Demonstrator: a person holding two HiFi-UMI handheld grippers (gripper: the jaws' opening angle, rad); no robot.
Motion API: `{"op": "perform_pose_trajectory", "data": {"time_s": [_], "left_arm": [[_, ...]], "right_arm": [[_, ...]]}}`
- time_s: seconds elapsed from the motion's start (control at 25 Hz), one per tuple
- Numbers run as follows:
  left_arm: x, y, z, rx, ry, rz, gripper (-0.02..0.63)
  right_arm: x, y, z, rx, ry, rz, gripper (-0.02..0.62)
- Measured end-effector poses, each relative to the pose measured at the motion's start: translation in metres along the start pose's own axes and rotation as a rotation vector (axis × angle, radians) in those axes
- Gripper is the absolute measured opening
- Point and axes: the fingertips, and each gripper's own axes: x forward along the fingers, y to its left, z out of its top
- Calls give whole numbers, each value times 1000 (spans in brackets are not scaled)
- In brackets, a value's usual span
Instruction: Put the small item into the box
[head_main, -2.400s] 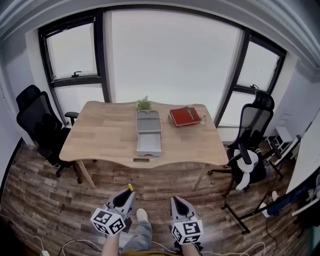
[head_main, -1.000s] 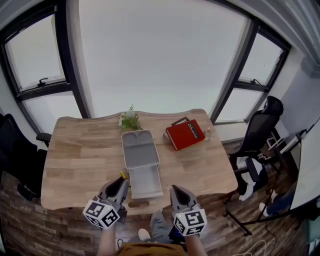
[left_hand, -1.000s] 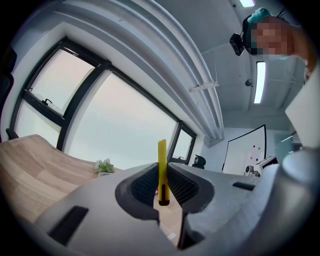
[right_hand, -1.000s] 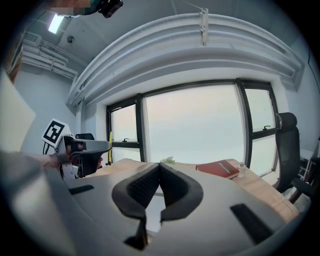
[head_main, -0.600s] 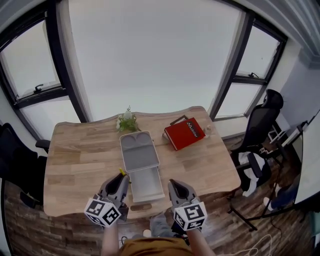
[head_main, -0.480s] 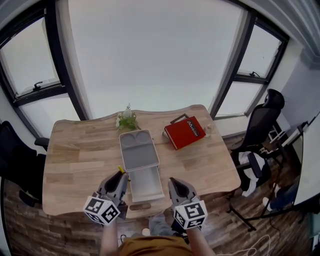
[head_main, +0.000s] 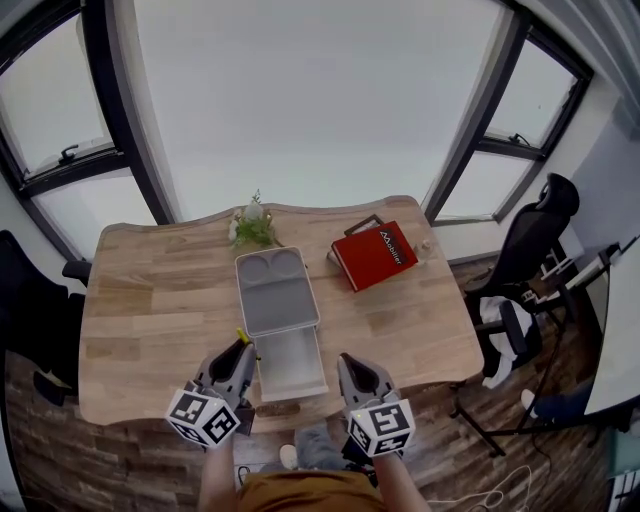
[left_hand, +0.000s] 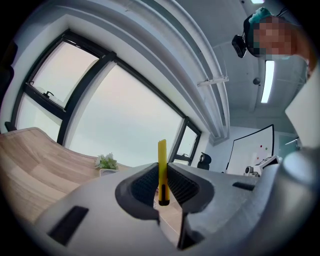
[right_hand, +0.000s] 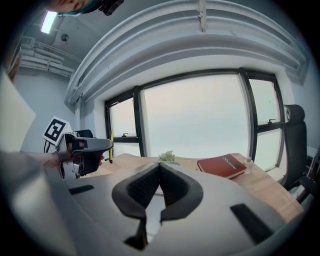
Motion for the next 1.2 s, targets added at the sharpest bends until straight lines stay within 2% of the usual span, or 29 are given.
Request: {"op": "perform_pose_trajectory", "data": {"time_s": [0.6,1.0,1.2], "left_arm": [[11,34,-91,-36,201,92,55],[26,41,-140,-15,348,100,55],[32,43,-159,30,439,96,55]], "right_arm": [[19,-17,-70,51,154,23,3],[37,-24,-99,52,227,41,3],[43,-28,-108,58,251,42,3]]}}
